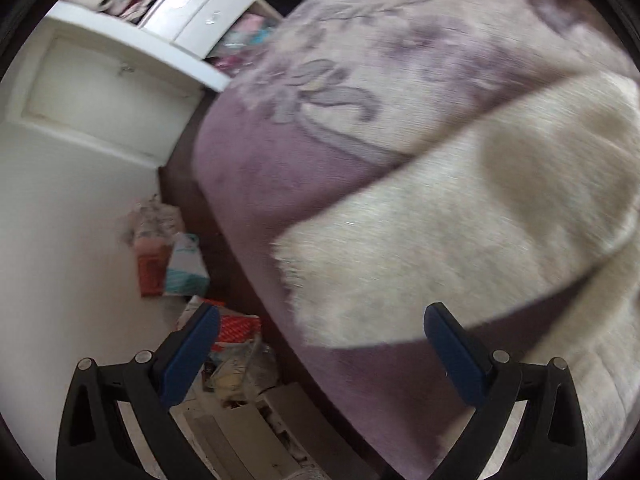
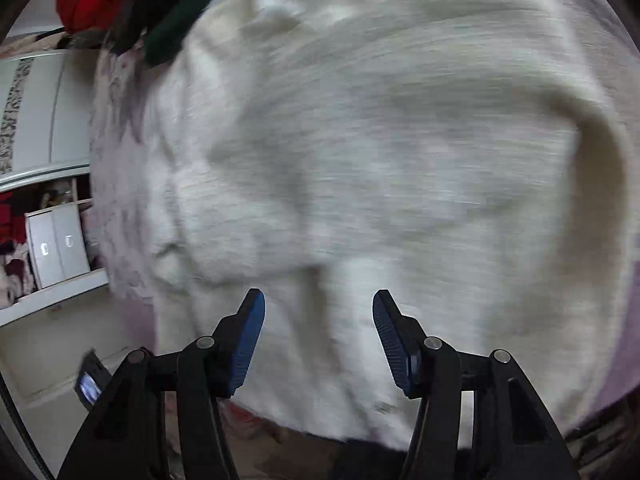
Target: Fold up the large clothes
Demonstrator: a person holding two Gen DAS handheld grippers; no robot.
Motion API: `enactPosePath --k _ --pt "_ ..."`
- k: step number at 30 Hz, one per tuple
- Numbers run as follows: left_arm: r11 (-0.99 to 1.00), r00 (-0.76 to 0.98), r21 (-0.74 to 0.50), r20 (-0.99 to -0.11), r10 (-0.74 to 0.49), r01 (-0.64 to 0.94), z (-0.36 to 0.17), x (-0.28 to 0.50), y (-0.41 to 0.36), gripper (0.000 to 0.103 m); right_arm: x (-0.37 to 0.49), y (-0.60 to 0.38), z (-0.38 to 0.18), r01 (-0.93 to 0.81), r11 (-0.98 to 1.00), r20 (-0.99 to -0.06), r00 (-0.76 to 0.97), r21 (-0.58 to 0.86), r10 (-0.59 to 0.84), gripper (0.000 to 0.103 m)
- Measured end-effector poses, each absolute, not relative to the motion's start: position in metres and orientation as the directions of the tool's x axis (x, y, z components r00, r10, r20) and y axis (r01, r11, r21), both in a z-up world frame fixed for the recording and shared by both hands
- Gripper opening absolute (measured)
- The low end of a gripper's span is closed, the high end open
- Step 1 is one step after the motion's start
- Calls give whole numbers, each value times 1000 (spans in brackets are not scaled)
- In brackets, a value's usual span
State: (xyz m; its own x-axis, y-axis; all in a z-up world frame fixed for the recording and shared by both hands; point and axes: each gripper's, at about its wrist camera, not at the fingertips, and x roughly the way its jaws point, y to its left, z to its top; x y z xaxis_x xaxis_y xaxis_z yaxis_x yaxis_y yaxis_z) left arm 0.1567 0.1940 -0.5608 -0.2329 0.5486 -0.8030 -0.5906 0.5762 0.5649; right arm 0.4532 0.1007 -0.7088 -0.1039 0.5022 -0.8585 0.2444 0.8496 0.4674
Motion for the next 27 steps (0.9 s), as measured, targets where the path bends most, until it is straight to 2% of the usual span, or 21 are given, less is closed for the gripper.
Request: enactPosePath --k 2,4,8,9,10,12,13,18,20,21,23,24,26,27 --pt "557 -247 562 -805 540 -611 -566 154 204 103 509 133 -731 223 846 -858 -69 484 509 59" --pt "553 -241 547 -813 530 -628 -573 152 215 103 526 166 -747 173 866 -874 -48 469 483 59" --pt "570 -226 521 -832 507 -635 -583 144 232 103 564 276 -825 70 921 -914 -112 384 390 59" --pt "576 -227 506 -843 488 -641 -586 138 238 103 564 291 -833 40 938 -931 -119 344 346 54" --pt "579 -226 489 -855 467 -653 -587 134 243 103 564 300 -837 19 946 -940 -107 324 324 32" --pt "573 -223 438 -885 408 -692 -591 118 259 103 563 320 -833 -55 959 -959 -77 277 273 13" --pt "568 -211 403 -903 374 -717 -592 109 267 103 562 327 -827 -82 963 -966 -48 257 254 10" --pt "526 -132 238 -964 231 -817 -603 63 310 103 566 355 -779 -107 969 -960 147 223 237 10" --pt "530 -94 173 -980 174 -830 -613 57 319 103 583 376 -795 -88 966 -963 100 243 251 14" --pt "527 -65 120 -990 123 -841 -620 55 324 103 590 384 -810 -63 961 -962 37 268 270 16" --pt "504 40 -44 -999 -19 -862 -637 55 333 103 581 351 -795 50 926 -925 -45 375 378 16" --pt "466 123 -164 -985 -118 -869 -648 56 338 103 576 344 -789 75 913 -914 -37 401 405 16" --pt "400 232 -309 -945 -230 -863 -663 60 342 103 564 335 -778 88 903 -906 -14 420 423 21" --pt "396 239 -315 -944 -230 -863 -666 61 342 103 555 330 -773 93 901 -905 -7 423 425 28"
